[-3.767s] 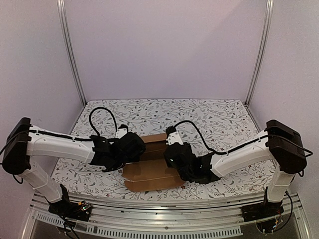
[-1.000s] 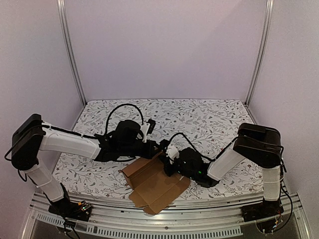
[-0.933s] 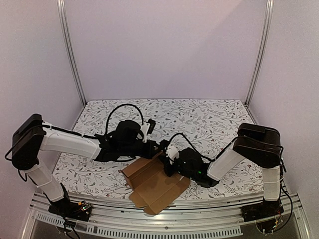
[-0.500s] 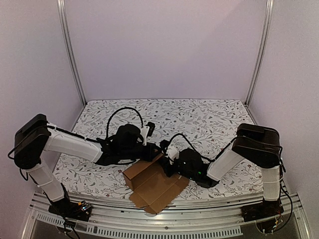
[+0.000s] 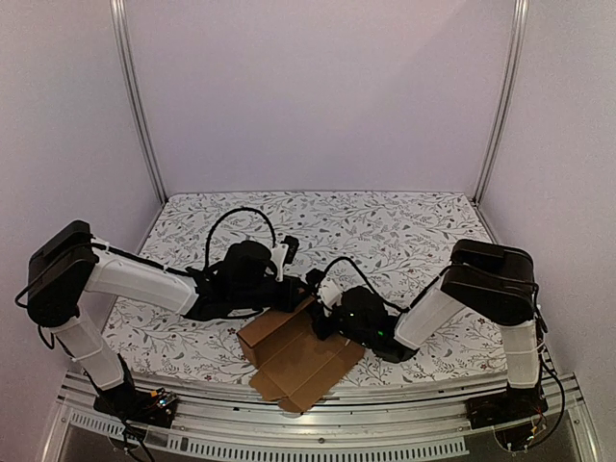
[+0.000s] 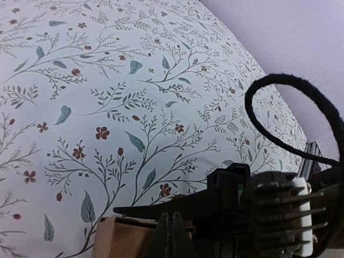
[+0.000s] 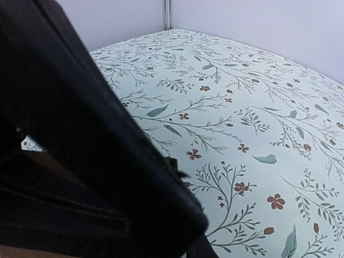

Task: Fold the paper box

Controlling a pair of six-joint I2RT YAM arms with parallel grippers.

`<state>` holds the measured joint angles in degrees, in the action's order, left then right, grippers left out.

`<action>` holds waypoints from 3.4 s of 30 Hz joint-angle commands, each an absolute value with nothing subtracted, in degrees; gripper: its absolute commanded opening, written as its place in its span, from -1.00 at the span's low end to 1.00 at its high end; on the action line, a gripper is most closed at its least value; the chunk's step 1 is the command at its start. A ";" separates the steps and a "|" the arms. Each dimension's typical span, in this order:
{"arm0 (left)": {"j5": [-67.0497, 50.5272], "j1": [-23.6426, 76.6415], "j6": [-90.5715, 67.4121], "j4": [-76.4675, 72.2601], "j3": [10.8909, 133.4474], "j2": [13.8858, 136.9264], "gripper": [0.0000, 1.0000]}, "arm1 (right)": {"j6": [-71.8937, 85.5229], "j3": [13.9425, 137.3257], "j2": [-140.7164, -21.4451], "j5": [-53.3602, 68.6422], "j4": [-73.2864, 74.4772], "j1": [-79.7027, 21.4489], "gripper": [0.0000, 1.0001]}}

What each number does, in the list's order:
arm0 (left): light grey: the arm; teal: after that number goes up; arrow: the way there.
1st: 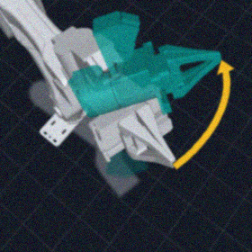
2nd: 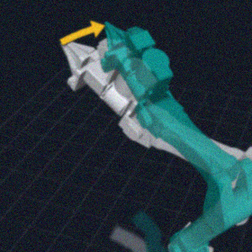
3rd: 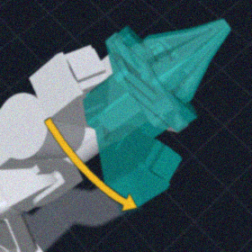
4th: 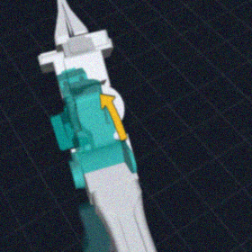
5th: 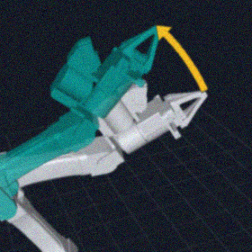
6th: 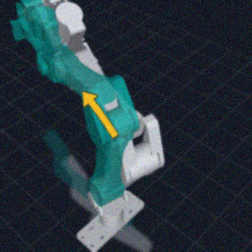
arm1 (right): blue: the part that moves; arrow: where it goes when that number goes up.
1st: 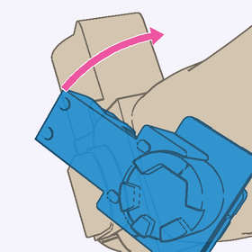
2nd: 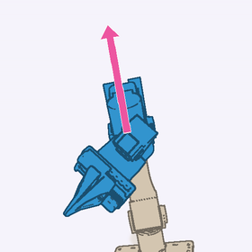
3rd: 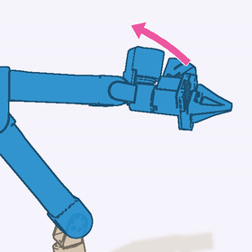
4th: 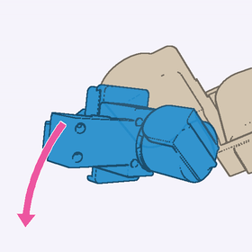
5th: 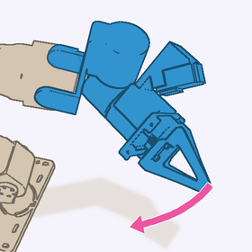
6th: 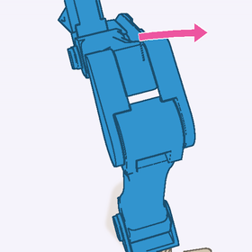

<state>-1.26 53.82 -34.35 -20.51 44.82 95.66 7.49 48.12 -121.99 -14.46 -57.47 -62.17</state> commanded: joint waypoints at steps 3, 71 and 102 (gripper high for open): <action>-0.18 54.32 -34.64 -16.66 43.07 96.55 -1.00 | 7.65 50.22 -124.92 -15.31 -57.21 -61.83 -1.00; 5.21 53.79 -35.37 10.30 37.22 67.91 -1.00 | 43.08 37.62 -82.75 3.95 3.87 -60.12 0.38; 3.17 53.79 -38.45 3.68 32.23 73.03 -1.00 | 63.74 26.07 -100.13 17.50 -32.77 -55.82 0.14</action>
<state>3.64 53.93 -38.22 2.11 33.26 71.40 61.28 28.29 -96.38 16.03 -32.51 -56.16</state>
